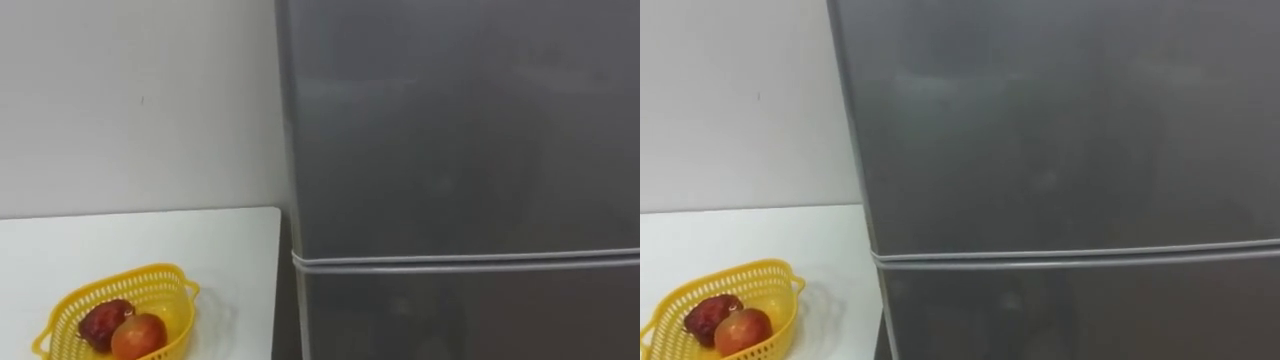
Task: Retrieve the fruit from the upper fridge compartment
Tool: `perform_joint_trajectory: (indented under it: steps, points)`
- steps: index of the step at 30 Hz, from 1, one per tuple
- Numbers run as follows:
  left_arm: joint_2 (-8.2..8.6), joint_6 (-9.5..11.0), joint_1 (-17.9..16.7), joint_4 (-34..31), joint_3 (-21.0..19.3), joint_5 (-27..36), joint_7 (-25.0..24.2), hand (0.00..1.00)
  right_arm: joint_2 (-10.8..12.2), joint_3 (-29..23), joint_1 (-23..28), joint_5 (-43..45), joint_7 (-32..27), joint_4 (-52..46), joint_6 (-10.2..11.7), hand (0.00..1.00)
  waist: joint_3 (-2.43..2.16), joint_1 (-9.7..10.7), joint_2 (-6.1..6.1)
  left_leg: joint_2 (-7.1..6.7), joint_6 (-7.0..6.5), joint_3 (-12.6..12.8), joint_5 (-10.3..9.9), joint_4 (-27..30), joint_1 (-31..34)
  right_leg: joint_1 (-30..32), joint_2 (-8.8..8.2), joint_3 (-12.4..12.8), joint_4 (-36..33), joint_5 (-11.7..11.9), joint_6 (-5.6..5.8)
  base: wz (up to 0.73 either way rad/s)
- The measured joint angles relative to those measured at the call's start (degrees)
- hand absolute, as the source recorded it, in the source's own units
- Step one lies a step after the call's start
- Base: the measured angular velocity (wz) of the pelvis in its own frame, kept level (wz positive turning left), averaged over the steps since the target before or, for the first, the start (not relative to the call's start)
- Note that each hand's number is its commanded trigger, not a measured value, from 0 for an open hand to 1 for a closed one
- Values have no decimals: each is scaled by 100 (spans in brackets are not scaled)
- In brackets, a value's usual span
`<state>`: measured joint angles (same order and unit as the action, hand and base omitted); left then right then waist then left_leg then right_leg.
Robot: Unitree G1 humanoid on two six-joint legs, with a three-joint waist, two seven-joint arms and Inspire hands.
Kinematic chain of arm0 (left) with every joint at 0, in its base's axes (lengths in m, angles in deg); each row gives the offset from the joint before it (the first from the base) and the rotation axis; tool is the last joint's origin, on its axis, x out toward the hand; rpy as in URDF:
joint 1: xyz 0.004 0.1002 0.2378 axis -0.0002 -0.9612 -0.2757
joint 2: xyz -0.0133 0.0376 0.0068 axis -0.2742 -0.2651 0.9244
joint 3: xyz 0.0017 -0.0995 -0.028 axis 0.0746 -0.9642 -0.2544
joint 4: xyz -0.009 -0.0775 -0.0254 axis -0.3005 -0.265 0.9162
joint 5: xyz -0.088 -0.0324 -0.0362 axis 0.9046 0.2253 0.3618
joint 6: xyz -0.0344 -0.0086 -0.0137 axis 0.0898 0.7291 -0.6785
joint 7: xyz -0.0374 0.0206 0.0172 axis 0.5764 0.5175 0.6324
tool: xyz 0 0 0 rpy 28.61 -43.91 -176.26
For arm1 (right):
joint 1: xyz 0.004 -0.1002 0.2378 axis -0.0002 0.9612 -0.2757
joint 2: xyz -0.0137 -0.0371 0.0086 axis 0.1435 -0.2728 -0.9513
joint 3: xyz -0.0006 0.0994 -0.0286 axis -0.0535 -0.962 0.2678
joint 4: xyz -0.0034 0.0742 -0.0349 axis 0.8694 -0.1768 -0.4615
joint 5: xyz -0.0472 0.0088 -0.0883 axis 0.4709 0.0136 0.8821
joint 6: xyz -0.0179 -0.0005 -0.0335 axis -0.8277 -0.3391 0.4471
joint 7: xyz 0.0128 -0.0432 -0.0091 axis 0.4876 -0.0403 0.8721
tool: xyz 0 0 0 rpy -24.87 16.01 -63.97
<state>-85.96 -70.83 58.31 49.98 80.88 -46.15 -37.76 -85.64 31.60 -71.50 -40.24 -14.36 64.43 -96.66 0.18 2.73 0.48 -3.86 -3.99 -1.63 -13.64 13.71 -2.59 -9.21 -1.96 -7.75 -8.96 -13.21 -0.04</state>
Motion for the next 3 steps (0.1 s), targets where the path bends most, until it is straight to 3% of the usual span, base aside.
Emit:
perform_joint_trajectory:
  steps: [3]
  points:
    - [2,-27,9,-3,7,-61,-6,0,-1,0,4,75,104,28,-143,0,12,15,21,-1,-1,-6,-1,-7,-7,10,2,-23,-36,1,-1,0]
